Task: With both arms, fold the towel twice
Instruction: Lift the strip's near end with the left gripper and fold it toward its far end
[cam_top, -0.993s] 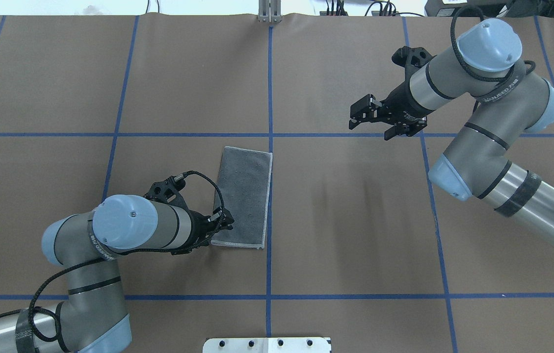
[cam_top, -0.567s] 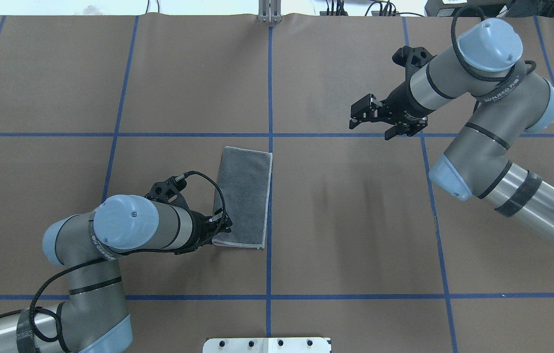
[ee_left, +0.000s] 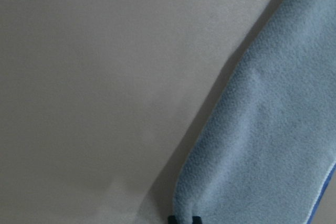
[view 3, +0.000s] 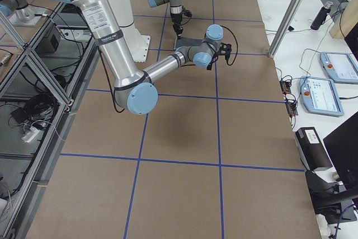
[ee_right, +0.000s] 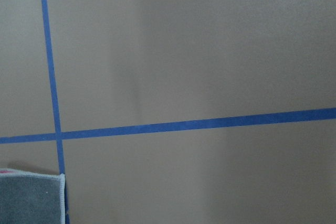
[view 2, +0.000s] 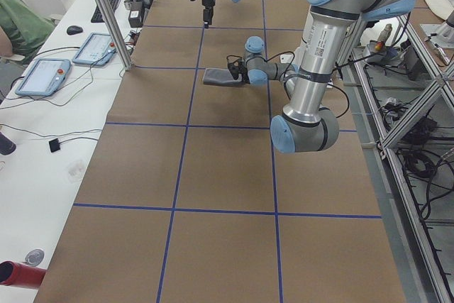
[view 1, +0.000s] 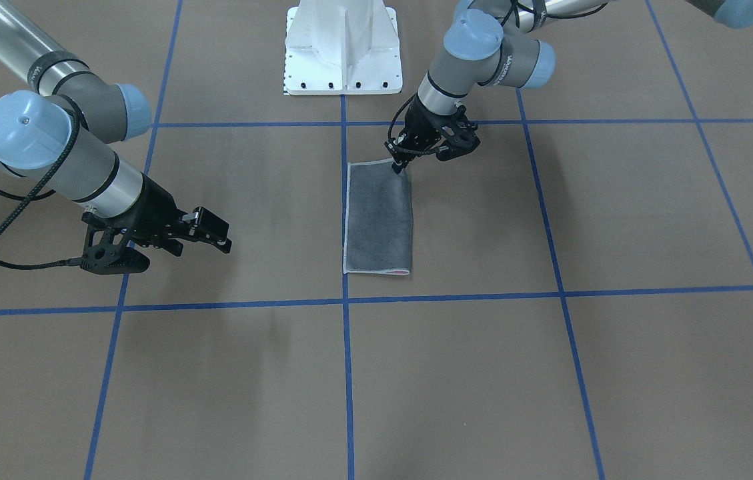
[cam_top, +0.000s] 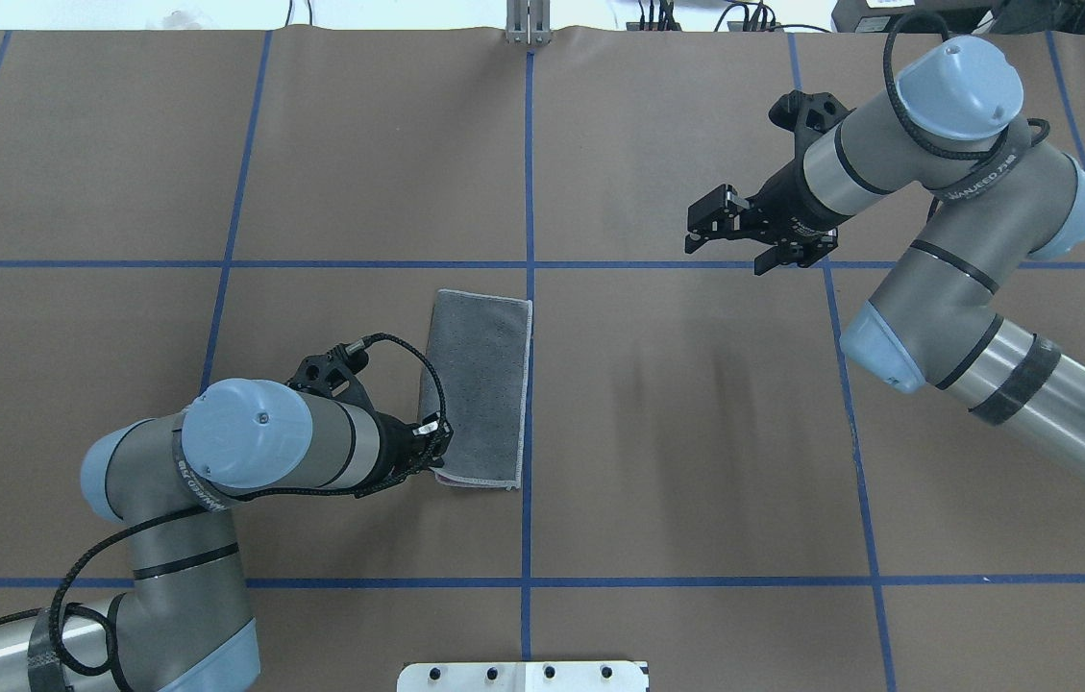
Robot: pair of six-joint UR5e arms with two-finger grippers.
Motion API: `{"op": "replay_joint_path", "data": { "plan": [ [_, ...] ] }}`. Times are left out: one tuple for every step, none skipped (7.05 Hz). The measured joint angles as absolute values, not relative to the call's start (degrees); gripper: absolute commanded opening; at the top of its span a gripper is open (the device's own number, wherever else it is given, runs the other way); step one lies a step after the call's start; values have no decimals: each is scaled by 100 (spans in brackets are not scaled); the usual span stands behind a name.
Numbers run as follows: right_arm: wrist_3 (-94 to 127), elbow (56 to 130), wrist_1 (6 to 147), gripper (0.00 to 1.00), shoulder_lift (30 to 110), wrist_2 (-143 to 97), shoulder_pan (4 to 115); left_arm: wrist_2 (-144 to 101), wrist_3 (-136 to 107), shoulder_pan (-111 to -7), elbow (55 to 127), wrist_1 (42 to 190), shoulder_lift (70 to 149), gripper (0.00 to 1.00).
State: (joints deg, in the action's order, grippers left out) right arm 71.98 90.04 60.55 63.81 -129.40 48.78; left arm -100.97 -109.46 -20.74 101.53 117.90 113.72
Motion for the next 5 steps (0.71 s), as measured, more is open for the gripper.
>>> {"op": "replay_joint_path", "data": {
  "plan": [
    [7198,8999,6056,100,6381,-12938,4878,-10142,-11044,-2074,10272,11543,11481,0],
    [7196,8995,6055,100,6381,-12938,4878,-10179,-11190,-2074,10290,11346,11657,0],
    [7192,8990,6056,100,6381,-12935,4878,-10193,-11257,-2086,10216,11233,11827,0],
    [7191,8986,6056,100,6381,-12932,4878,-10194,-11282,-2151,10095,11186,11935,0],
    [7190,8984,6056,100,6379,-12930,4878,-10193,-11288,-2294,9987,11170,11988,0]
  ]
}}
